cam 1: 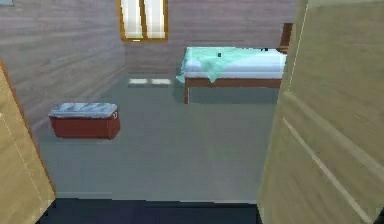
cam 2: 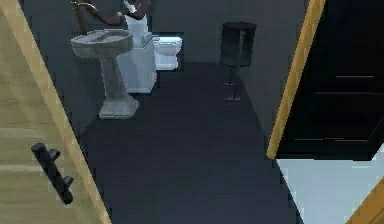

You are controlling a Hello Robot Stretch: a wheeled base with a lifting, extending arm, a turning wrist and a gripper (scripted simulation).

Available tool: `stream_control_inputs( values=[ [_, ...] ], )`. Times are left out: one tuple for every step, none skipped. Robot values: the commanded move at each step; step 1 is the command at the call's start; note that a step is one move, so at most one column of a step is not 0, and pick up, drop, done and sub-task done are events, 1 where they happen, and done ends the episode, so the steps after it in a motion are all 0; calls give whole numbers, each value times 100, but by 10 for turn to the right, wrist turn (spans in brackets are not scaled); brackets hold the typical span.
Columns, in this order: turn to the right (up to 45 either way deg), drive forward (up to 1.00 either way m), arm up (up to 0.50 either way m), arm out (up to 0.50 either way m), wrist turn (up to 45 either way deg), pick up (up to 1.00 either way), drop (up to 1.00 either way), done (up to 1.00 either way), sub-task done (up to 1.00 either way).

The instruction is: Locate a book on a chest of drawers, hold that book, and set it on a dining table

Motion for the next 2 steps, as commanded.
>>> stream_control_inputs(
  values=[
    [0,100,0,0,0,0,0,0,0],
    [60,0,0,0,0,0,0,0,0]
  ],
)
